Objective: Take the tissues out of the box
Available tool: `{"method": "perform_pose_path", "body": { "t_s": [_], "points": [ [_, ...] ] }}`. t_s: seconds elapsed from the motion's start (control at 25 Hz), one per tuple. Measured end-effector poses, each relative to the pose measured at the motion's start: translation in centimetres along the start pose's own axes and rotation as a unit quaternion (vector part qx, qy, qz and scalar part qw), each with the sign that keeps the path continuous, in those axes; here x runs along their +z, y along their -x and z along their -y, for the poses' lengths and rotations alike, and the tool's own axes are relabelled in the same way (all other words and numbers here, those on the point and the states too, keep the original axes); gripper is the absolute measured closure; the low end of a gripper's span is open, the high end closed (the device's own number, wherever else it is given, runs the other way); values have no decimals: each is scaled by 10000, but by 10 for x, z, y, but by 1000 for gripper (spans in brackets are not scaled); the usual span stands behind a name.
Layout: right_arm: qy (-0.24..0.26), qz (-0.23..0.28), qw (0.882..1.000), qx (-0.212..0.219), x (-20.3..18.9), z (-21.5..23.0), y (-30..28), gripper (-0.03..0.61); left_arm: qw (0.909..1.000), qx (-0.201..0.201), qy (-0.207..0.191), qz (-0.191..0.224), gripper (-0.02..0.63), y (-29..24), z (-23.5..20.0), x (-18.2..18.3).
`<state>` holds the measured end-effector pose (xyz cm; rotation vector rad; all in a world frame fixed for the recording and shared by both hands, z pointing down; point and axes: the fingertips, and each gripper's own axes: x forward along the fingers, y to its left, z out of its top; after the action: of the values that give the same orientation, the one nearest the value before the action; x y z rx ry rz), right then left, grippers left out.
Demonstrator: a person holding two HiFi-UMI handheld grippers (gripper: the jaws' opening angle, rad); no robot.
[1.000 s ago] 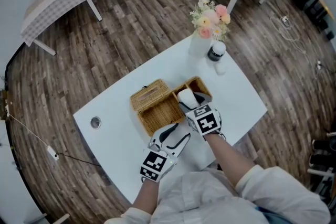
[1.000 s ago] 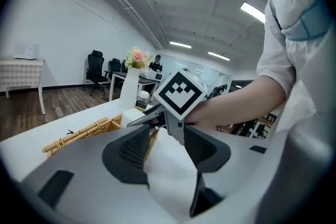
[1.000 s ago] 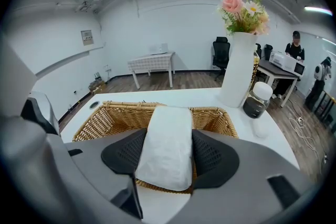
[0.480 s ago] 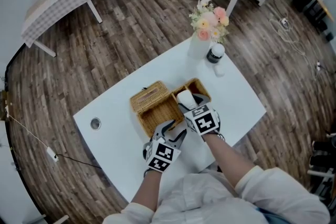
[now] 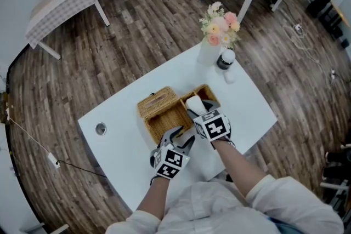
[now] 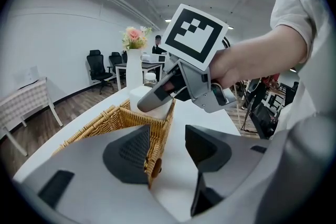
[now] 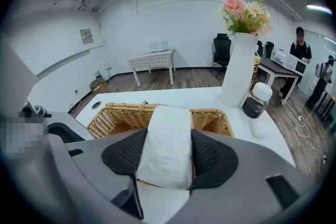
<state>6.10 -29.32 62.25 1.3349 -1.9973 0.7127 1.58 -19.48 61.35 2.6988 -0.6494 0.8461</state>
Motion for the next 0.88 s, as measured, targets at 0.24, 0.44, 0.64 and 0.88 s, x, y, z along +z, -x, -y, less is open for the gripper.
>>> {"method": "perform_pose_path", "body": {
  "t_s": [0.24,0.44,0.64,0.88],
  "points": [
    [5,148,9999,54,10,-1,13,307,9999,30,-62,-76,405,-2,0,-1],
    [22,263,9996,74,16,-4,23,307,10000,36,33,-19,405,-2,-3,0],
    [46,357,9993,89,20,-5,32,307,9999,62,130,1,404,-2,-4,-2],
    [18,522,9986,117,25,-5,46,307,9996,15,296,-34,405,2,-1,6]
  ]
}}
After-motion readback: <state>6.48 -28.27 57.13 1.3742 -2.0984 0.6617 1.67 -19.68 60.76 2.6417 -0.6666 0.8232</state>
